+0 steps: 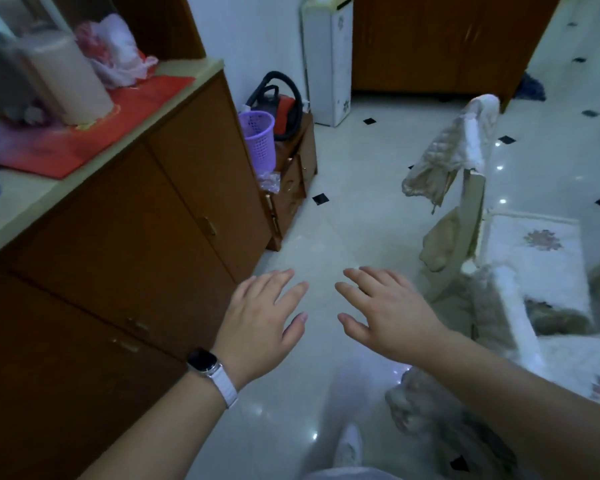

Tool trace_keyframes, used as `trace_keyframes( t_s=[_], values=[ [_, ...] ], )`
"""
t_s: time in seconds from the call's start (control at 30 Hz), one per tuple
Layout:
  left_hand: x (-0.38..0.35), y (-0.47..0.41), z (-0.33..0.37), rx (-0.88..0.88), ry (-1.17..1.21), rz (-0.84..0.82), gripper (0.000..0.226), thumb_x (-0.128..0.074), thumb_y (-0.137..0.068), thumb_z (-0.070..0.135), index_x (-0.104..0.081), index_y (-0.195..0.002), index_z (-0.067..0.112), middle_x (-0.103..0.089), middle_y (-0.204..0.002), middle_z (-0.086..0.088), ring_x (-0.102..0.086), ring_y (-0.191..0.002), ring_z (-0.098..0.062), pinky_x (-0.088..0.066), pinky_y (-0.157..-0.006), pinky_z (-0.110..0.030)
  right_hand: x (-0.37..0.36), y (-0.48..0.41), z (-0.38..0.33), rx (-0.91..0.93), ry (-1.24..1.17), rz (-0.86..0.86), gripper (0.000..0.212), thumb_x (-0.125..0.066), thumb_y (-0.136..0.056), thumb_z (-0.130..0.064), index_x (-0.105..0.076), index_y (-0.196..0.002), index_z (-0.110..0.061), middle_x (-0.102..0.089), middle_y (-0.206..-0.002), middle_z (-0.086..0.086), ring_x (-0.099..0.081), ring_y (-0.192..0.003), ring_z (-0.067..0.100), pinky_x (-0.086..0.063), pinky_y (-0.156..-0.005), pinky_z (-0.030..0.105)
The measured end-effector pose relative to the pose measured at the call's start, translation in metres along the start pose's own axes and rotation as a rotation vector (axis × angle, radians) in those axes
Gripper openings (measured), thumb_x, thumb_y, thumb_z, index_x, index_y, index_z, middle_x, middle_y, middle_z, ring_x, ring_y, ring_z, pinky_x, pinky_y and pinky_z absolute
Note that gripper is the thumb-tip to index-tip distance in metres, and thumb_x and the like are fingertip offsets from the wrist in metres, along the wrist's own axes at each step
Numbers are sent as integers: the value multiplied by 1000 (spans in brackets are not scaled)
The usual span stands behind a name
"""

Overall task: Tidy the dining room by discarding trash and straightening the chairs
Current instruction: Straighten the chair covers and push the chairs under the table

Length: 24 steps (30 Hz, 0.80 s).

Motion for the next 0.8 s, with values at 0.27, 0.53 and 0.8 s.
trace_keyframes(
  t_s=[0.27,0.53,0.8],
  values=[
    [-33,-112,37,-287,81,-24,42,-56,-88,39,-62,-125,20,-59,-131,-6,-53,-121,-25,-41,-100,-42,29,3,97,-260,100,29,46,-49,-87,-49,-66,-117,-18,-64,-124,6,-59,-113,28,-45,-92,40],
    [-74,-197,97,-651,245,-12,39,-55,-88,37,-64,-121,19,-61,-127,-6,-55,-117,-27,-44,-97,-42,30,54,159,-638,204,5,45,-52,-86,-50,-66,-115,-18,-64,-123,7,-59,-112,29,-47,-92,40],
    [-97,-255,144,-995,478,-16,41,-55,-88,39,-64,-123,19,-60,-130,-6,-54,-117,-26,-42,-96,-42,48,87,160,-1061,377,-31,49,-49,-86,-50,-66,-119,-18,-65,-123,6,-61,-109,29,-48,-88,40]
  ],
)
Point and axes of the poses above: each hand's wrist, its own y-axis away from the middle knuckle, its own x-axis out of the back of the hand, z = x × y, the point moved 10 cm from there along -y, towards the middle knuckle
